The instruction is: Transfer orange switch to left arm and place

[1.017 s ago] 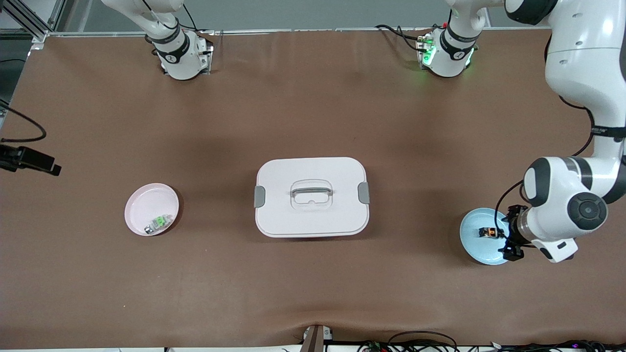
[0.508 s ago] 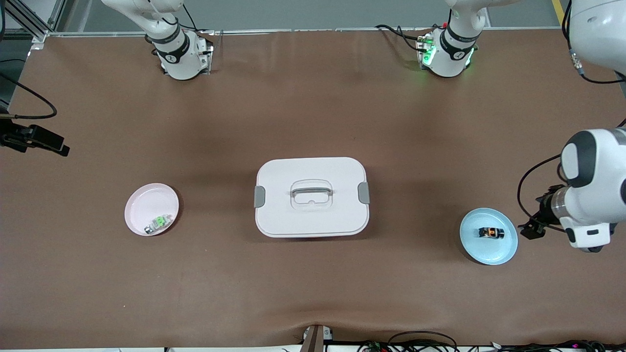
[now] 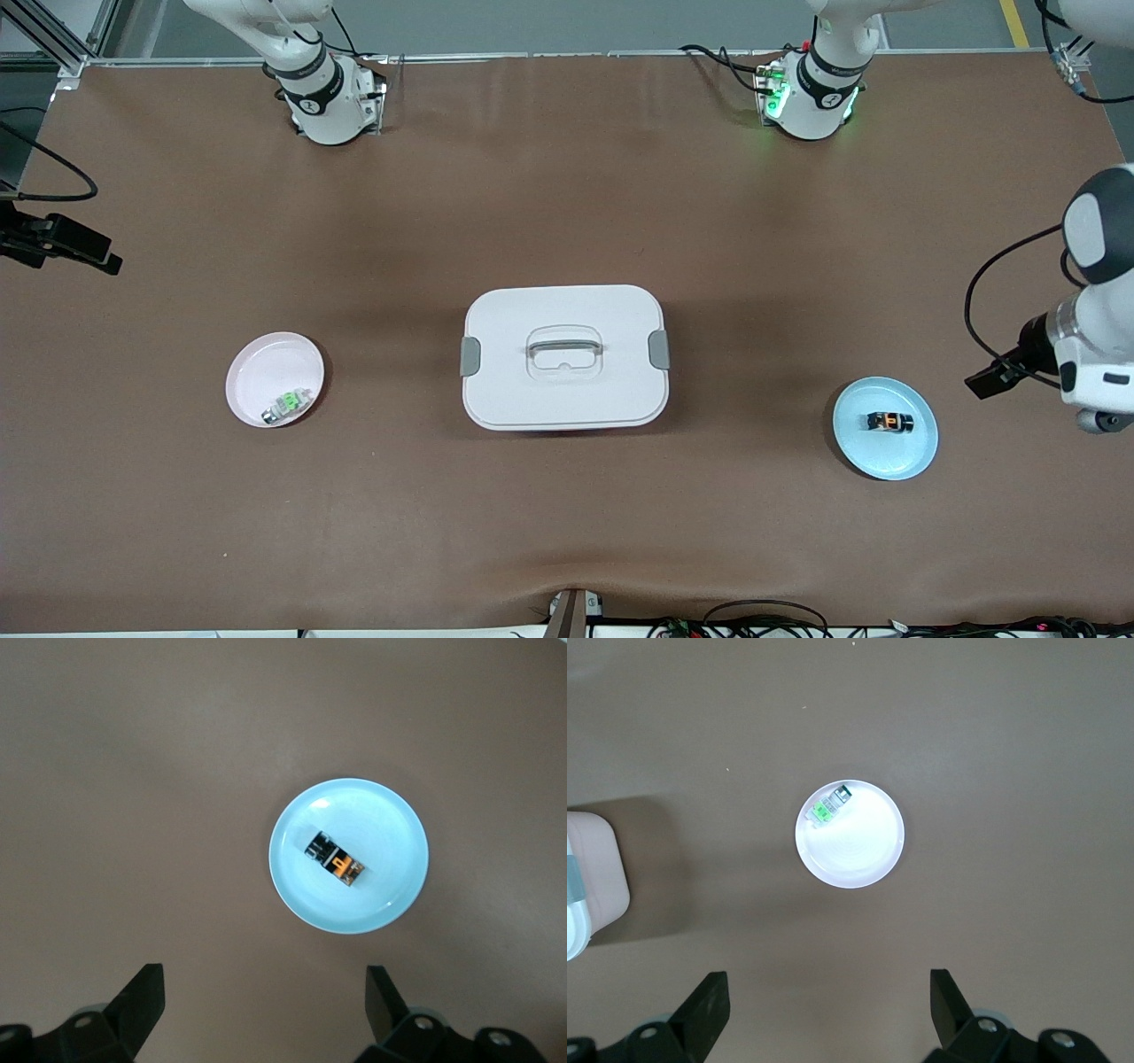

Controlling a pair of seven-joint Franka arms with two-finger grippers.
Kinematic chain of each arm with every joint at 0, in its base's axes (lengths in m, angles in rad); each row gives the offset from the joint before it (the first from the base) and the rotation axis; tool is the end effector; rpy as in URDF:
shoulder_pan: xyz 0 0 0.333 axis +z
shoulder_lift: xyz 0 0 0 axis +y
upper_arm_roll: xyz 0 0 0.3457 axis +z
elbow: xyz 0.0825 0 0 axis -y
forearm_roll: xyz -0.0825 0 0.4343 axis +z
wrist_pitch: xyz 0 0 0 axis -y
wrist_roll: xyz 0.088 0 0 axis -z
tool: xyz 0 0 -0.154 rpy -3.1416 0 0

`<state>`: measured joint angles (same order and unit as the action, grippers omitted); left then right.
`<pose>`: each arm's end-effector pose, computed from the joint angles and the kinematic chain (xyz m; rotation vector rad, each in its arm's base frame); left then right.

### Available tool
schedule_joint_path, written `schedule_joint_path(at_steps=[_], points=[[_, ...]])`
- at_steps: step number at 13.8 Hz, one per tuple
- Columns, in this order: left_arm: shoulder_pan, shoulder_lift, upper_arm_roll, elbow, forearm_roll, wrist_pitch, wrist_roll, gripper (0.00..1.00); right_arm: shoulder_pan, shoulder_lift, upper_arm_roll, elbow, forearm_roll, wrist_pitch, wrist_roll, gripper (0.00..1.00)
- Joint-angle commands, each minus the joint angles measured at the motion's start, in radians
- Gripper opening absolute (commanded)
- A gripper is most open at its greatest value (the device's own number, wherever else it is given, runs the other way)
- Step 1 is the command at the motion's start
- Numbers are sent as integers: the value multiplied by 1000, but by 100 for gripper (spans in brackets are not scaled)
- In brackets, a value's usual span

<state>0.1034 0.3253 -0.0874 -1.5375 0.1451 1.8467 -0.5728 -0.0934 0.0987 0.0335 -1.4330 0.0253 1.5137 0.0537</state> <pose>0.7135 0.0355 0.4343 -2.9155 -0.8266 -0.0251 0.6311 -0.0349 0.6128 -3.1079 0.1750 0.0278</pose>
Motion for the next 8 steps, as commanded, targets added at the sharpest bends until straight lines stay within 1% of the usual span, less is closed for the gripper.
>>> schedule_joint_path(at_steps=[1, 3, 4, 5, 6, 7, 8], points=[[-11, -110, 1, -90, -32, 0, 110, 100, -6, -25, 13, -14, 24, 8, 12, 100], [-16, -155, 1, -118, -32, 0, 279, 100, -6, -27, 16, -1, 19, 8, 9, 100], [-17, -163, 5, -116, -32, 0, 360, 100, 0, -28, 16, 0, 21, 8, 11, 100], [-42, -161, 27, -112, -33, 0, 419, 100, -6, -27, 8, 6, 24, -3, 12, 100], [-118, -163, 94, -110, -48, 0, 441, 100, -11, -28, 6, 6, 24, -22, 2, 100], [-195, -164, 183, -105, -74, 0, 442, 100, -12, -28, 6, 6, 19, -27, -2, 100], [-220, -169, 211, -98, -111, 0, 442, 100, -12, -27, 6, 6, 21, -32, -3, 100]])
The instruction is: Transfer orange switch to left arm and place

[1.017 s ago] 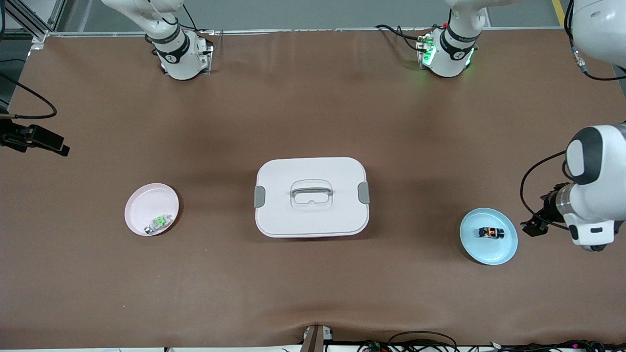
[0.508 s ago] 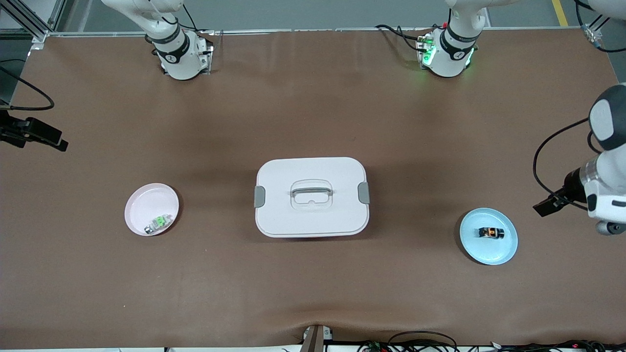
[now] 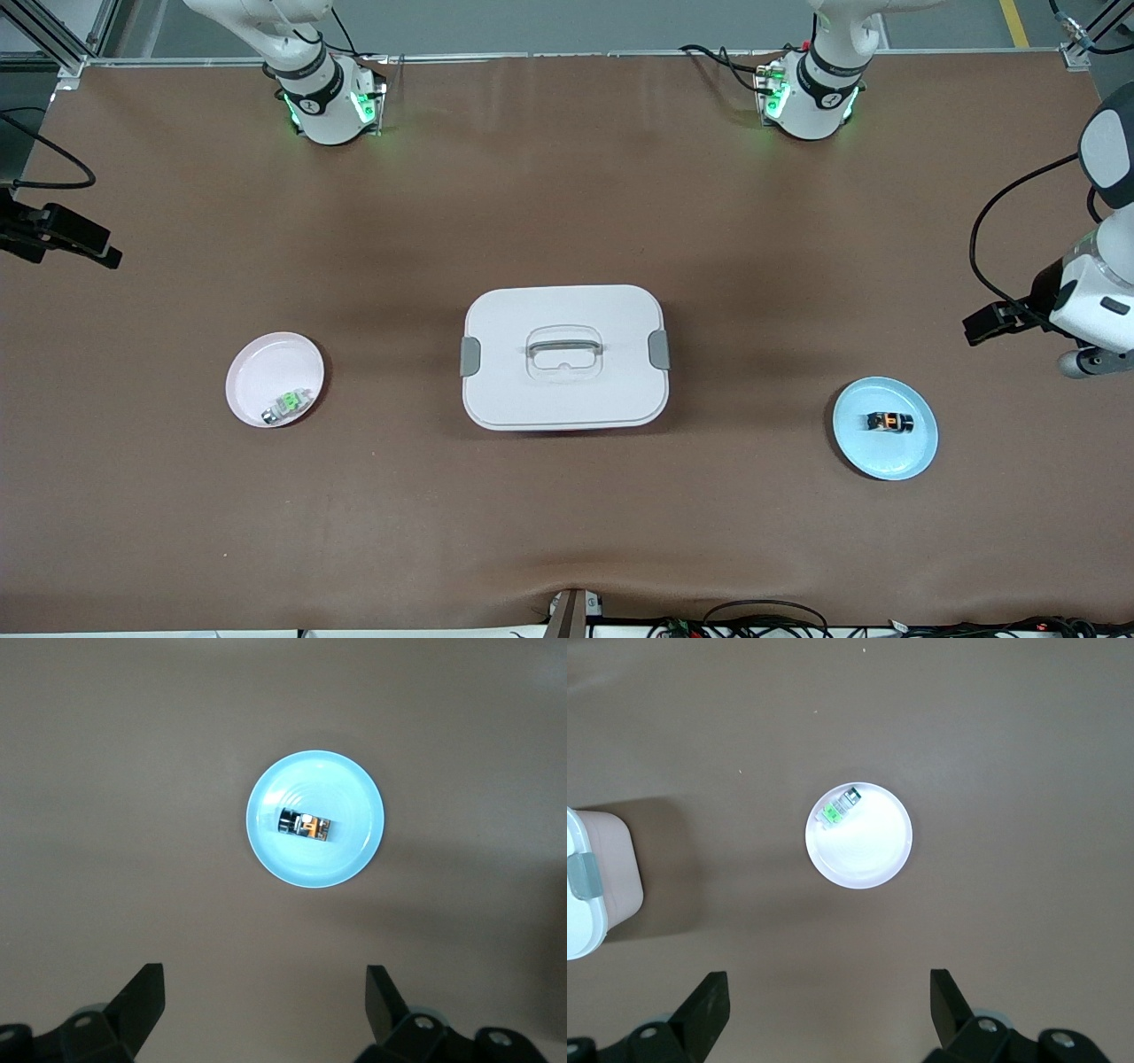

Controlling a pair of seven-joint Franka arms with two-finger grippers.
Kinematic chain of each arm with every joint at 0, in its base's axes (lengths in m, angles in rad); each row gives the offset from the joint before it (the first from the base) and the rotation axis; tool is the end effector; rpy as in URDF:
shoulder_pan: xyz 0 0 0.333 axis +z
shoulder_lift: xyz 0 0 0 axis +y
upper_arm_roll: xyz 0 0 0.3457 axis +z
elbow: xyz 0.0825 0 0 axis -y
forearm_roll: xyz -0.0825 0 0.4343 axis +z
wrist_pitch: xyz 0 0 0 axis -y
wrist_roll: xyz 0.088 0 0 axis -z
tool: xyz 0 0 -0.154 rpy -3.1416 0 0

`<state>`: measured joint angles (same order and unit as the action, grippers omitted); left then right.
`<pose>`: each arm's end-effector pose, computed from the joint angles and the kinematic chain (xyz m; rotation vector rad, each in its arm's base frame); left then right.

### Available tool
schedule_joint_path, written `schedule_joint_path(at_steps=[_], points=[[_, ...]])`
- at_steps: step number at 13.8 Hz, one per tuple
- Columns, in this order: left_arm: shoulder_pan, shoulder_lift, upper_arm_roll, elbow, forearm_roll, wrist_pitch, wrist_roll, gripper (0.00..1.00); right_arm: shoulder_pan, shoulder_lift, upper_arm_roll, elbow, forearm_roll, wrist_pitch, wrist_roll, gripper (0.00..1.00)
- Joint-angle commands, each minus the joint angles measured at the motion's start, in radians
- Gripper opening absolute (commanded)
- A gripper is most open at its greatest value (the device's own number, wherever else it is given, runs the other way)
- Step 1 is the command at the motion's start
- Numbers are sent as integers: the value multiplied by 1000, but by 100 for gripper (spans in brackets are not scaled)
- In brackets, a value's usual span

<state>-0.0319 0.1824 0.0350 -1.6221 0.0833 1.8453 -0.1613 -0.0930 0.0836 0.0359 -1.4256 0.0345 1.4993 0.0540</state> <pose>0.6797 0.0111 0.4880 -3.0495 -0.2180 -0.0728 0.6252 -0.0312 0.6250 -3.0995 0.1690 0.0152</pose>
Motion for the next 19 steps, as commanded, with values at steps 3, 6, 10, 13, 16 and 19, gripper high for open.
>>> schedule_joint_path(at_steps=[3, 6, 10, 13, 16, 19], points=[[-80, -78, 86, -7, -97, -26, 32, 100, -8, -12, 2, -1, 15, -21, -3, 100], [-80, -142, 83, -5, -100, -104, 43, 100, 24, -13, -39, -1, 12, -25, -3, 100], [-82, -193, 71, -13, -100, -161, 88, 100, 113, -22, -133, -7, -1, -37, -8, 100], [-85, -184, 69, 81, -93, -156, 88, 100, 113, -27, -131, -10, -2, -50, -10, 100], [-60, -114, 22, 139, -82, -164, 82, 100, 107, -33, -129, -10, -2, -51, -10, 100], [-22, -87, -38, 139, -83, -164, 68, 100, 102, -35, -126, -7, -2, -57, -8, 100]])
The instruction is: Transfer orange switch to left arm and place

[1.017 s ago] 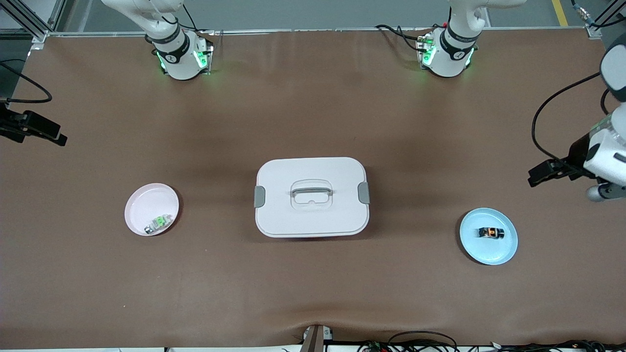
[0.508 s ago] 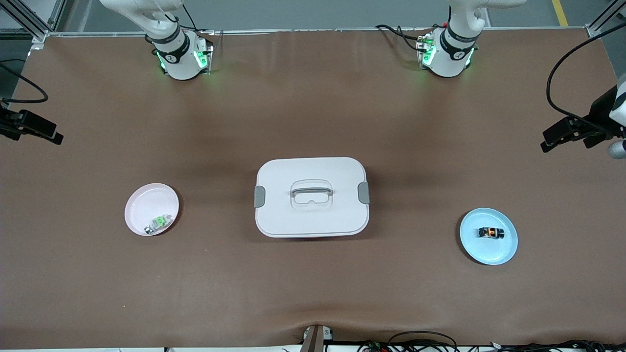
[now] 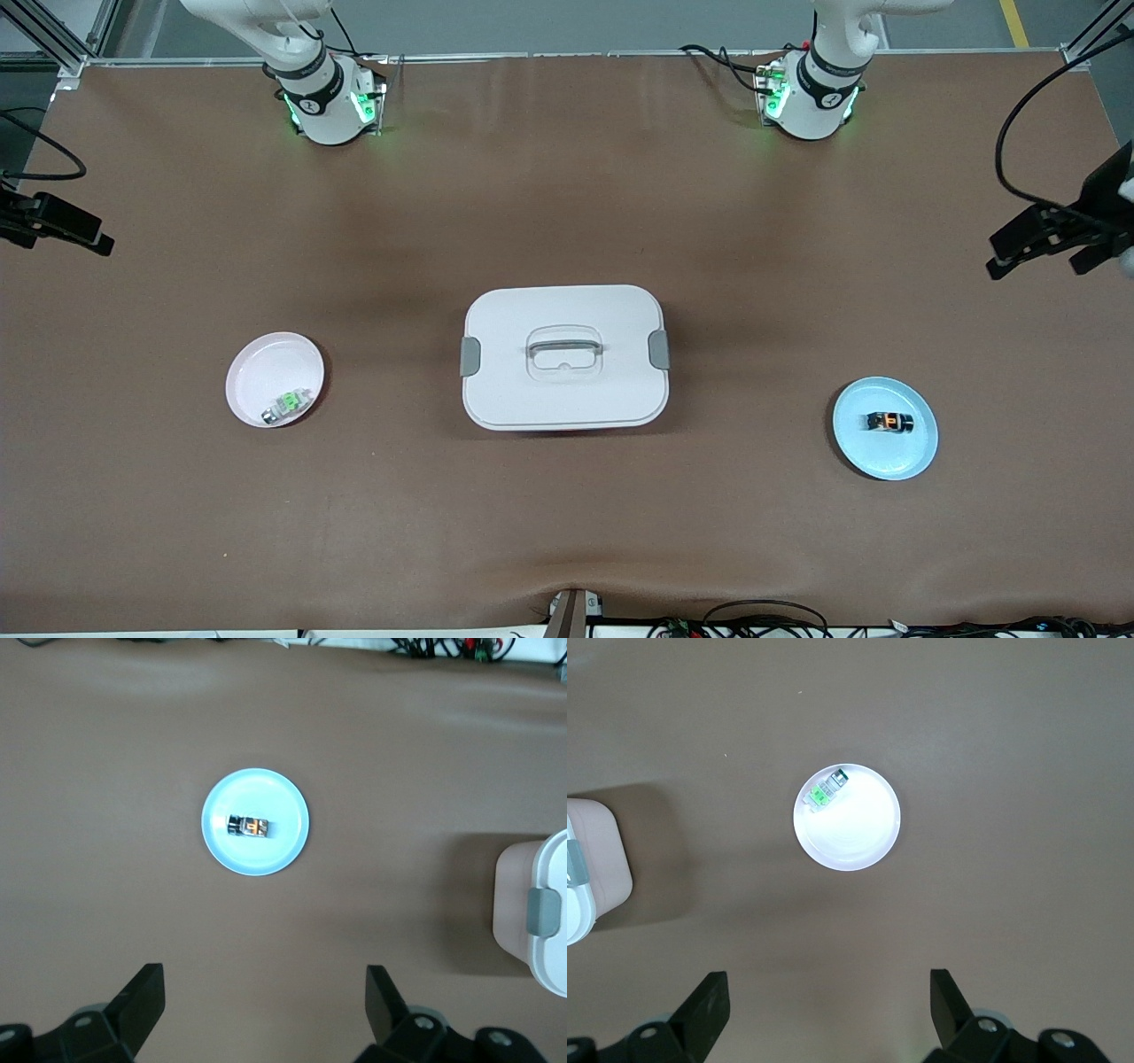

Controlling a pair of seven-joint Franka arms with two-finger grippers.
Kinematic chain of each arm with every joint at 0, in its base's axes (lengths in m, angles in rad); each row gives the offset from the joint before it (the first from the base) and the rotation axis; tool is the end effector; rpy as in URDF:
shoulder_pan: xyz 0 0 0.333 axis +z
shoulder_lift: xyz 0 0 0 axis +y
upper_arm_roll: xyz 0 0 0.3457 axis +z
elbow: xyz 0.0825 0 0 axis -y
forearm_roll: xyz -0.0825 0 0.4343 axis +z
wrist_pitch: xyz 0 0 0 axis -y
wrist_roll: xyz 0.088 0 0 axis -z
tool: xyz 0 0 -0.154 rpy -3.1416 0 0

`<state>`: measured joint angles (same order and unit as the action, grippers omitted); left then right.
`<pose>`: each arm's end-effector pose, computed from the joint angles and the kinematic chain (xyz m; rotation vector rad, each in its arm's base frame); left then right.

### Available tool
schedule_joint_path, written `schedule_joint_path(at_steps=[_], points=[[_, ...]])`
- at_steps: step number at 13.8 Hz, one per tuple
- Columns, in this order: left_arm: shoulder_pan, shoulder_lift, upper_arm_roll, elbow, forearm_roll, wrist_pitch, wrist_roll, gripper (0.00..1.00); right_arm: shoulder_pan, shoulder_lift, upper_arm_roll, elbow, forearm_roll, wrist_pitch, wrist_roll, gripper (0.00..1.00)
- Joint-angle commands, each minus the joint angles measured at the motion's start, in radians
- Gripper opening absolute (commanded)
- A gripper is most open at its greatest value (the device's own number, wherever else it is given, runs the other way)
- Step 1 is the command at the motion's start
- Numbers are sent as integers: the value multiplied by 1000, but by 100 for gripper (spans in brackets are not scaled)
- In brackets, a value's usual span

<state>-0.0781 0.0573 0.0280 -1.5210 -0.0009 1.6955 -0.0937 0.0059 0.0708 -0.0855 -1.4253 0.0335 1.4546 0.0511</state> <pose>0.6416 -0.0328 0.6100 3.1278 0.0681 0.1832 0.6138 -0.0415 0.6294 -3.1067 0.1982 0.0636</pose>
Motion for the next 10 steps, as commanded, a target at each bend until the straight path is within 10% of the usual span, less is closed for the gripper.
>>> schedule_joint_path(at_steps=[1, 10], points=[[21, 36, -33, 39, 1, -14, 3, 100, 2, -22, -5, -7, -1, -13, -5, 100], [29, 18, -23, 68, 2, -137, 31, 100, -21, -22, -5, -7, -1, -33, -96, 100]])
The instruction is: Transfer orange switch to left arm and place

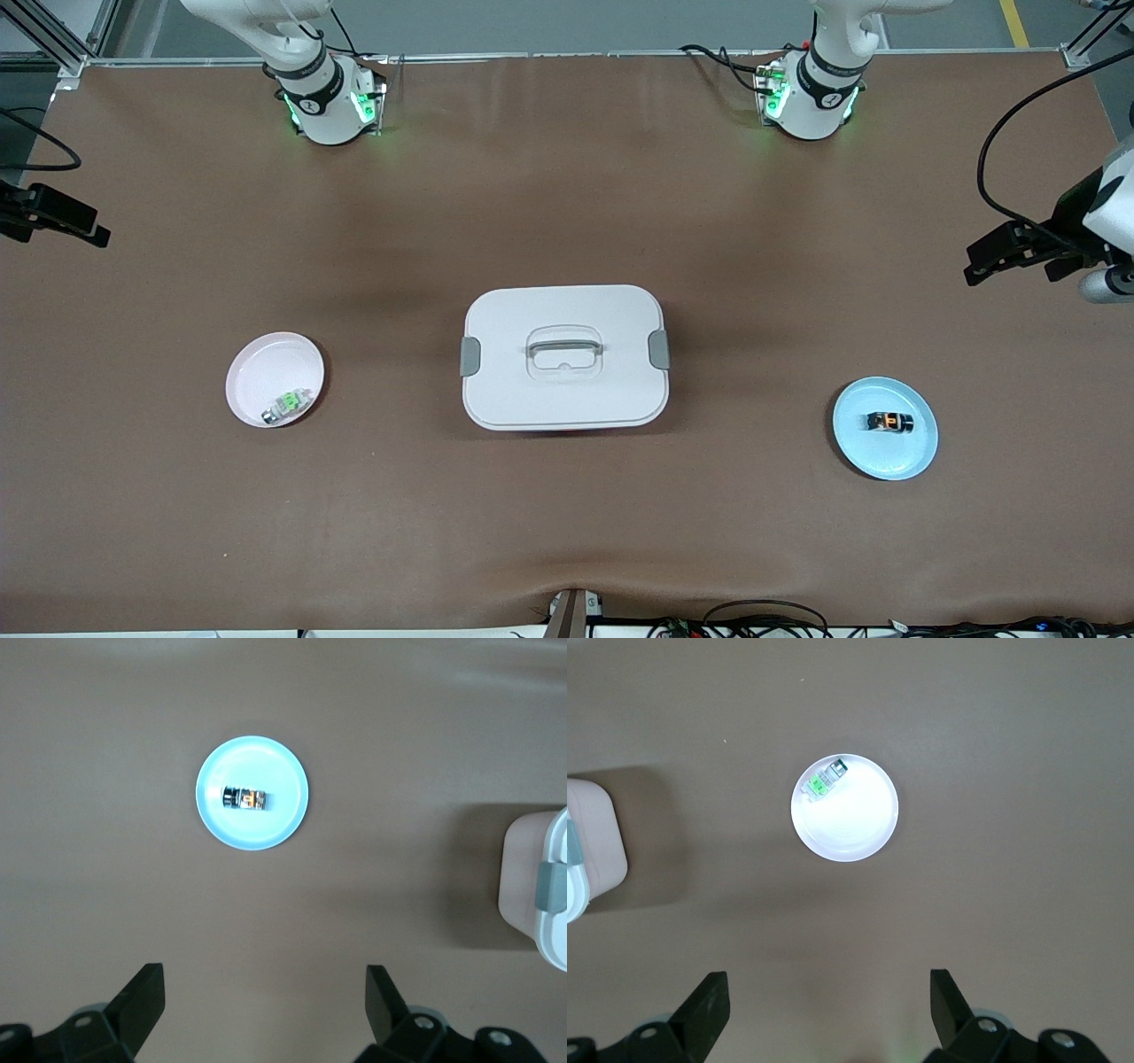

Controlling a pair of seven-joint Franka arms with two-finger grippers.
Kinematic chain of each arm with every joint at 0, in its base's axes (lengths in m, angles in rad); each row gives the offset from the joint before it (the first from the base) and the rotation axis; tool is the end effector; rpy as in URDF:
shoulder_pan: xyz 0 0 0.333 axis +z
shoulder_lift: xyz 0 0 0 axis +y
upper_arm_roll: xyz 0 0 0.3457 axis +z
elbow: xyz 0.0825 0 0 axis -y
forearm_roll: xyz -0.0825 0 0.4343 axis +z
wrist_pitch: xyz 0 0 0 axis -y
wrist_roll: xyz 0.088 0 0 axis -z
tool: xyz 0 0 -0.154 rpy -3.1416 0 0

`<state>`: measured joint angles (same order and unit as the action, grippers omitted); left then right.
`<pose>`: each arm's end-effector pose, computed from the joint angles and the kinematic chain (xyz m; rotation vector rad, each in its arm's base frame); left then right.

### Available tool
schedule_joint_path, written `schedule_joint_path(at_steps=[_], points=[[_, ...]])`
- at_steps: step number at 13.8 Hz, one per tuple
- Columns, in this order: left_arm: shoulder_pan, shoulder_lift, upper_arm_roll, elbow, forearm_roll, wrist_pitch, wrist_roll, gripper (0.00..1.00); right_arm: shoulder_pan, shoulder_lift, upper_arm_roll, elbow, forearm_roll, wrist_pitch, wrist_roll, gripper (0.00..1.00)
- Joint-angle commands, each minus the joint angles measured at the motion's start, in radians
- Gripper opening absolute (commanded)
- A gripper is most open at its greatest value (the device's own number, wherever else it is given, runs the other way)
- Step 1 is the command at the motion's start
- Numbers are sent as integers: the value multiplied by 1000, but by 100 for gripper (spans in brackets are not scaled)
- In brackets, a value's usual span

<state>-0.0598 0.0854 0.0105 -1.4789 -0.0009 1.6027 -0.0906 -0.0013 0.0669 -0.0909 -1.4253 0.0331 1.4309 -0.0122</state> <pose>0.6385 -0.0319 0.6052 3.1377 0.0647 0.0601 0.6083 -0.0488 0.6299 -3.1080 0.1187 0.0926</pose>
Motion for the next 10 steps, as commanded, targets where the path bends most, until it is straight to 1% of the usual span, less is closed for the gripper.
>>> schedule_joint_path(at_steps=[1, 10], points=[[11, -10, -6, 26, 1, -46, 50, 100, -16, -18, 0, -7, -1, -9, -32, 100], [8, -6, -11, 25, 1, -105, 57, 100, -11, -18, 0, -6, -1, -7, -31, 100]])
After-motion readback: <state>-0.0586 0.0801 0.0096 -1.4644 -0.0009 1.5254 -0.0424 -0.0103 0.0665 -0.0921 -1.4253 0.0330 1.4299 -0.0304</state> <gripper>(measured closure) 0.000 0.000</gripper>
